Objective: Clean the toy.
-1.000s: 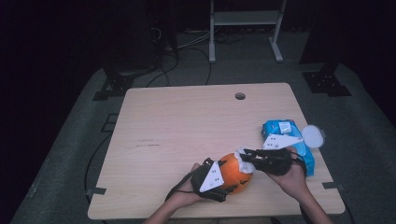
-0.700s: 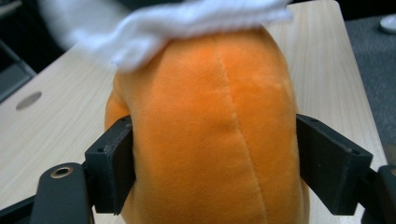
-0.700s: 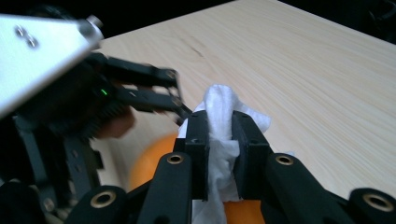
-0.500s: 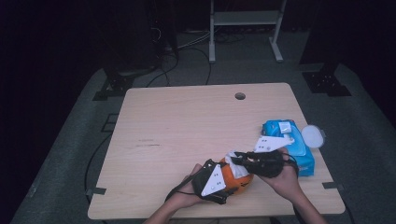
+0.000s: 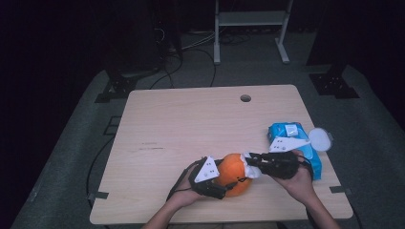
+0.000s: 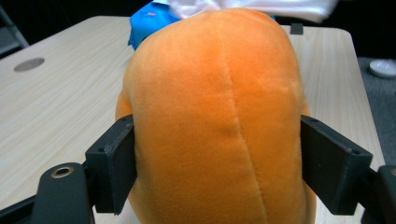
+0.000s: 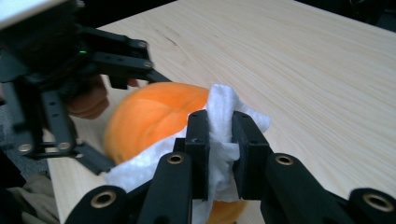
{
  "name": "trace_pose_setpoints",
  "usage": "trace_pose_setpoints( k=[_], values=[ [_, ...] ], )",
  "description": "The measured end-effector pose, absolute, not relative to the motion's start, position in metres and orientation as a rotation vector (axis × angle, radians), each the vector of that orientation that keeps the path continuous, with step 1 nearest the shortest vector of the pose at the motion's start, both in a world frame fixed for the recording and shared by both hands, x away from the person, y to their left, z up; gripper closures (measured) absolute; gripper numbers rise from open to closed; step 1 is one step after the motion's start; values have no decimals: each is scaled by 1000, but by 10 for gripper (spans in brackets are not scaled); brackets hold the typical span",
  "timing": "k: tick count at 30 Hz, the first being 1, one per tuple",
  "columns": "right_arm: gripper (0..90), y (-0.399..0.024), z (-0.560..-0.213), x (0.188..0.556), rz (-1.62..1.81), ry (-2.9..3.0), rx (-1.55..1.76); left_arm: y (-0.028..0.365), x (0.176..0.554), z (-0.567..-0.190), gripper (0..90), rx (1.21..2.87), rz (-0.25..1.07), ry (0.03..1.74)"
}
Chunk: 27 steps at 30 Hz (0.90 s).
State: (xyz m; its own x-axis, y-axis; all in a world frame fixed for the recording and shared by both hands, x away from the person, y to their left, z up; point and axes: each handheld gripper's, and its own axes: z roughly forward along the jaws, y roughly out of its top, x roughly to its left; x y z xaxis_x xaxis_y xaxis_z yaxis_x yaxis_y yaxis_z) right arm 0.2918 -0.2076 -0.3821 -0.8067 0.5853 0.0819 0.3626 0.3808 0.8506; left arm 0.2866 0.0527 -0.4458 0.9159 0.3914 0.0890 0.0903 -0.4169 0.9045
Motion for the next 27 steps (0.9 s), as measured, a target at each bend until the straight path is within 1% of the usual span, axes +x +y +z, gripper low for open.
trace_pose_setpoints(
  k=[5,8,16,20,22,27],
  values=[
    [771,-193,-377,284,1433,2419,777,52,289,-447,205,1975,331,404],
    [770,-188,-376,281,1424,2417,751,53,290,-446,204,1979,327,406],
    [768,-206,-388,294,1423,2397,853,57,294,-448,201,1963,298,433],
    [770,-205,-388,294,1426,2392,858,56,293,-448,194,1964,304,440],
    [769,-193,-383,287,1432,2398,805,56,293,-449,192,1959,300,449],
    [769,-183,-380,281,1442,2410,747,57,294,-449,192,1961,300,448]
  ],
)
